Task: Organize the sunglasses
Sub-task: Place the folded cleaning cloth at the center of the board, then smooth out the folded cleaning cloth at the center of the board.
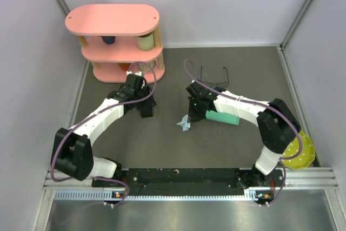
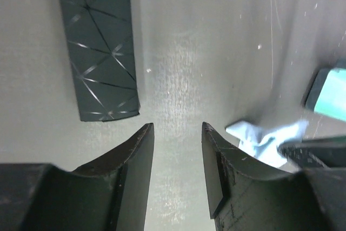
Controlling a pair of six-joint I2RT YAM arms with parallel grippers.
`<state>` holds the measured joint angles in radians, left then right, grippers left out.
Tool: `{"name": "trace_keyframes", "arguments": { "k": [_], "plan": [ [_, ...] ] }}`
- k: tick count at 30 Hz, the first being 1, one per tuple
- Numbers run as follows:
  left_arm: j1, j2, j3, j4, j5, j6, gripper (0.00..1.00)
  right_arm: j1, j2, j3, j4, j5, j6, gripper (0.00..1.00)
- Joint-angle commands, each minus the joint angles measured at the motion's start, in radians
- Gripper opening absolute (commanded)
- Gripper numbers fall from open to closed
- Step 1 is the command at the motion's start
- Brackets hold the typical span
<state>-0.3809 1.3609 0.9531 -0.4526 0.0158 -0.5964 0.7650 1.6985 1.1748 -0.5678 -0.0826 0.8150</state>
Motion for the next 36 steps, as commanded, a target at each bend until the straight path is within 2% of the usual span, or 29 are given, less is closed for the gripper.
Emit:
{"name": "trace_keyframes", "arguments": {
  "k": [1, 2, 3, 6, 8, 11, 16, 27, 28, 33, 35, 36],
  "plan": [
    [0.002, 0.046, -0.027, 0.017, 0.166, 0.05, 0.46, -0.001, 0.026, 0.0, -0.03, 0.139, -0.02, 0.14],
    [0.002, 0.069, -0.031, 0.023, 0.196, 0.059, 0.48, 0.0, 0.027, 0.006, -0.044, 0.182, -0.034, 0.19],
    [0.0, 0.079, -0.036, 0.047, 0.258, 0.064, 0.5, -0.001, 0.024, 0.006, -0.064, 0.207, -0.037, 0.31],
    [-0.006, 0.116, -0.046, 0.109, 0.37, 0.079, 0.55, 0.0, -0.002, 0.006, -0.079, 0.286, -0.063, 0.46],
    [-0.022, 0.142, -0.048, 0.149, 0.409, 0.092, 0.57, -0.001, -0.008, 0.014, -0.087, 0.337, -0.088, 0.51],
    [-0.061, 0.196, -0.024, 0.198, 0.447, 0.098, 0.58, 0.0, -0.008, 0.026, -0.093, 0.371, -0.117, 0.52],
    [-0.098, 0.276, -0.007, 0.29, 0.532, 0.041, 0.58, 0.0, -0.002, 0.031, -0.083, 0.4, -0.155, 0.46],
    [-0.158, 0.388, -0.017, 0.416, 0.549, 0.099, 0.64, -0.012, -0.005, 0.023, -0.046, 0.365, -0.178, 0.44],
    [-0.158, 0.398, -0.014, 0.419, 0.547, 0.095, 0.63, -0.016, -0.007, 0.023, -0.044, 0.359, -0.18, 0.44],
    [-0.161, 0.428, -0.004, 0.433, 0.549, 0.087, 0.39, -0.038, -0.022, 0.008, -0.041, 0.351, -0.186, 0.43],
    [-0.161, 0.426, -0.002, 0.413, 0.533, 0.098, 0.35, -0.05, -0.026, 0.002, -0.041, 0.343, -0.185, 0.43],
    [-0.161, 0.426, 0.001, 0.404, 0.529, 0.104, 0.28, -0.052, -0.031, 0.002, -0.04, 0.342, -0.186, 0.43]
  ]
}}
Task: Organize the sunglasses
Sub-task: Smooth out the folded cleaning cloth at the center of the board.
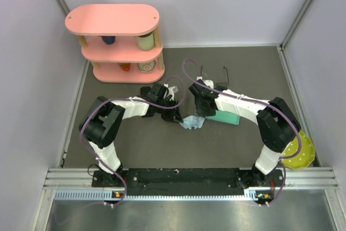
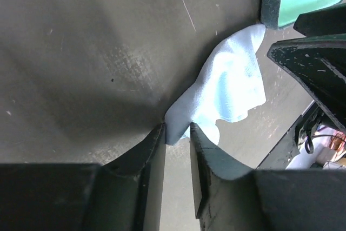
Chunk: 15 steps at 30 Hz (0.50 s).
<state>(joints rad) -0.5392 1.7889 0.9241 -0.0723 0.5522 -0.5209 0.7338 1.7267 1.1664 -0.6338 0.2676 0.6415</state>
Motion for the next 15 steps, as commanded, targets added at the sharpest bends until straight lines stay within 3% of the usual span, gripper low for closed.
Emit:
{"name": "trace_keyframes", "arguments": {
  "k": [1, 2, 3, 4, 15],
  "plan": [
    [-0.002, 0.0, 0.033, 0.005, -0.024, 0.039, 0.23, -0.024, -0.061, 0.009, 0.029, -0.01, -0.014, 0.43],
    [-0.002, 0.0, 0.047, -0.015, -0.034, 0.045, 0.19, -0.024, -0.062, 0.009, 0.029, -0.013, -0.014, 0.43],
    [-0.002, -0.002, 0.059, -0.033, -0.052, 0.054, 0.05, -0.025, -0.062, 0.01, 0.031, -0.011, -0.017, 0.43],
    [-0.001, -0.009, 0.085, -0.075, -0.063, 0.073, 0.0, -0.025, -0.067, 0.01, 0.032, -0.013, -0.017, 0.43],
    [0.071, 0.029, 0.381, -0.562, -0.011, 0.254, 0.0, -0.027, -0.084, -0.016, 0.127, -0.177, -0.131, 0.42]
  ]
}}
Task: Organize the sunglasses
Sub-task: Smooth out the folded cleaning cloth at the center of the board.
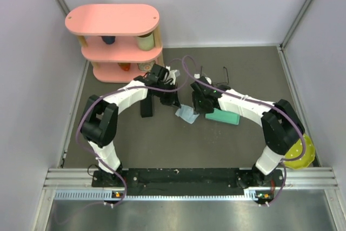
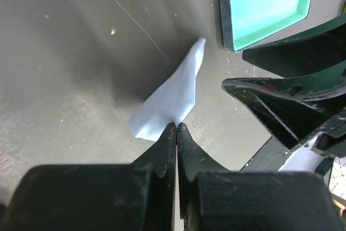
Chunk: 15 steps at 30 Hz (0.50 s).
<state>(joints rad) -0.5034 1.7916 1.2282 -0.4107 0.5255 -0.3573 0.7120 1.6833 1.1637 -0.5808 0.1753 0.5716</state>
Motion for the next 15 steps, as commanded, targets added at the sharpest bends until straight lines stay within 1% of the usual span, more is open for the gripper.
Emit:
{"name": "trace_keyframes", "arguments": {
  "k": [1, 2, 4, 5, 7, 8, 9, 10, 12, 15],
  "plan": [
    [0.043, 0.043, 0.086, -0.246, 0.018, 0.096, 0.0, -0.005, -0.037, -0.021, 0.081, -0.1, -0.064, 0.42],
    [0.06, 0.052, 0.088, -0.258, 0.028, 0.1, 0.0, -0.005, -0.03, -0.024, 0.087, -0.106, -0.062, 0.42],
    [0.069, 0.071, 0.08, -0.272, 0.018, 0.093, 0.08, -0.003, -0.019, -0.033, 0.111, -0.128, -0.059, 0.42],
    [0.075, 0.077, 0.076, -0.27, 0.011, 0.092, 0.21, -0.003, -0.014, -0.036, 0.122, -0.132, -0.056, 0.42],
    [0.081, 0.083, 0.07, -0.269, -0.042, 0.075, 0.3, -0.005, 0.004, -0.036, 0.133, -0.131, -0.041, 0.42],
    [0.091, 0.081, 0.065, -0.267, -0.056, 0.066, 0.41, -0.003, 0.007, -0.035, 0.137, -0.125, -0.033, 0.41],
    [0.097, 0.077, 0.063, -0.266, -0.079, 0.046, 0.44, -0.002, 0.019, -0.035, 0.144, -0.12, -0.03, 0.42],
    [0.103, 0.071, 0.05, -0.251, -0.114, 0.034, 0.46, -0.005, 0.024, -0.029, 0.148, -0.114, -0.013, 0.41],
    [0.124, 0.046, 0.028, -0.231, -0.137, 0.0, 0.47, -0.005, 0.047, -0.021, 0.154, -0.094, -0.003, 0.41],
    [0.141, 0.017, 0.001, -0.206, -0.208, -0.031, 0.48, -0.005, 0.079, 0.005, 0.151, -0.085, 0.01, 0.41]
  ]
}}
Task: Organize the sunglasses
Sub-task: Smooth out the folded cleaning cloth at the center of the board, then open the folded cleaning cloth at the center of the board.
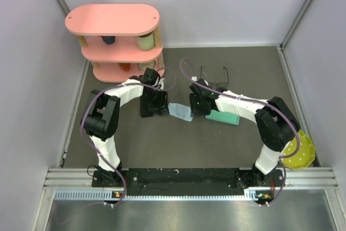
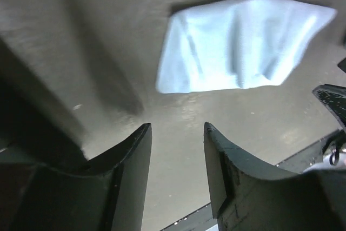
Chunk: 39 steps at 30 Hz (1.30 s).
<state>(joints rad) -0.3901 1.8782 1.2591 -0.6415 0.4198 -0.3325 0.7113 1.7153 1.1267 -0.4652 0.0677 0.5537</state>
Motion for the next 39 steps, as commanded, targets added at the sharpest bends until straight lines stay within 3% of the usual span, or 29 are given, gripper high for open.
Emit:
{"name": "trace_keyframes", "arguments": {
  "k": [1, 12, 15, 21, 22, 33, 39],
  "plan": [
    [0.031, -0.079, -0.044, 0.031, -0.117, -0.063, 0.48, -0.003, 0.075, 0.057, 0.037, 0.027, 0.031, 0.41],
    [0.042, -0.159, -0.083, 0.088, -0.182, -0.111, 0.45, 0.031, 0.196, 0.137, -0.002, 0.053, 0.018, 0.38],
    [0.043, -0.16, -0.079, 0.083, -0.19, -0.111, 0.45, 0.048, 0.217, 0.163, -0.041, 0.086, 0.011, 0.31],
    [0.048, -0.154, -0.07, 0.082, -0.177, -0.114, 0.45, 0.063, 0.24, 0.166, -0.081, 0.127, -0.023, 0.01],
    [0.049, -0.152, -0.069, 0.082, -0.17, -0.114, 0.45, 0.063, 0.241, 0.165, -0.09, 0.139, -0.026, 0.0],
    [0.051, -0.11, -0.078, 0.14, 0.01, -0.16, 0.38, 0.063, 0.156, 0.15, -0.112, 0.293, -0.025, 0.0],
    [0.051, -0.099, -0.073, 0.143, -0.01, -0.184, 0.38, 0.048, 0.132, 0.134, -0.113, 0.324, -0.014, 0.0]
  ]
}}
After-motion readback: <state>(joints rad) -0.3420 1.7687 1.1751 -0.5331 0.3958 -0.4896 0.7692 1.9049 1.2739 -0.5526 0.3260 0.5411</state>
